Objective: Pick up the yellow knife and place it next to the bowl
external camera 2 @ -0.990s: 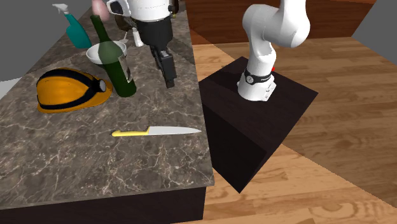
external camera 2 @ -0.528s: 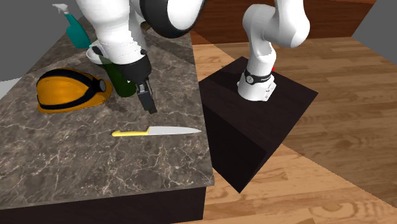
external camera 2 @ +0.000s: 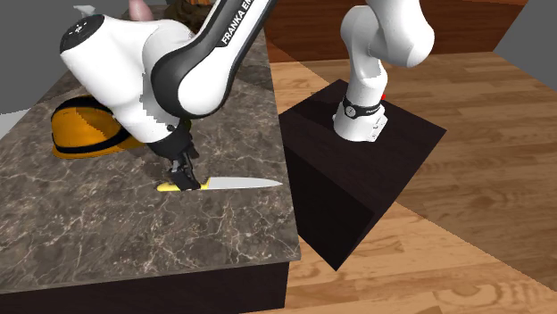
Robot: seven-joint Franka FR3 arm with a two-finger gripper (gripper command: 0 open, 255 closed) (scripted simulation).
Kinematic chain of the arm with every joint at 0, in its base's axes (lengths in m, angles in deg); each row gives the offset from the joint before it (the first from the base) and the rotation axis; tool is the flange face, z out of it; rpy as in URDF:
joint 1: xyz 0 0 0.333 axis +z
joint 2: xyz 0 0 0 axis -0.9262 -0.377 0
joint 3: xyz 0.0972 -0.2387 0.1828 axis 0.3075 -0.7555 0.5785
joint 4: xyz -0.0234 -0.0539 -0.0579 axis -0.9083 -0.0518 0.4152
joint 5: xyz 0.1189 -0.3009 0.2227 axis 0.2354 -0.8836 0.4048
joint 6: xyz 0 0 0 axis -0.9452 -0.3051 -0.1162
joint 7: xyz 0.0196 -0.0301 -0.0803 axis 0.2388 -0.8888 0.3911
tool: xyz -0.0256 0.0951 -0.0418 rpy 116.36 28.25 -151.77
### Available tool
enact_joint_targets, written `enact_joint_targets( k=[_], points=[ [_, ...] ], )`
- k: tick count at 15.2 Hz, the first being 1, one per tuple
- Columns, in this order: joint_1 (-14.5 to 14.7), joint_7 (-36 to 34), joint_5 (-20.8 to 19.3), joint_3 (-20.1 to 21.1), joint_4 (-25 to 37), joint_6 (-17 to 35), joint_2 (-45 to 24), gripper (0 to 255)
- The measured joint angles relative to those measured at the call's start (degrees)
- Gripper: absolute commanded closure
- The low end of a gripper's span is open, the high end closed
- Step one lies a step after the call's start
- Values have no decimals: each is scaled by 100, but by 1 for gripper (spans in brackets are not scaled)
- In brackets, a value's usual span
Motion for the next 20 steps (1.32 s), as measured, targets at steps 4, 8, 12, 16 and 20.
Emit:
enact_joint_targets(
  k=[4,8,12,16,20],
  points=[
    [-36,-30,55,-4,199,155,-436,0],
    [-43,-20,78,5,75,423,-583,0],
    [-46,-15,85,8,35,514,-634,0],
    [-45,-16,85,9,36,520,-639,255],
    [-45,-16,85,9,37,521,-638,255]
  ],
)
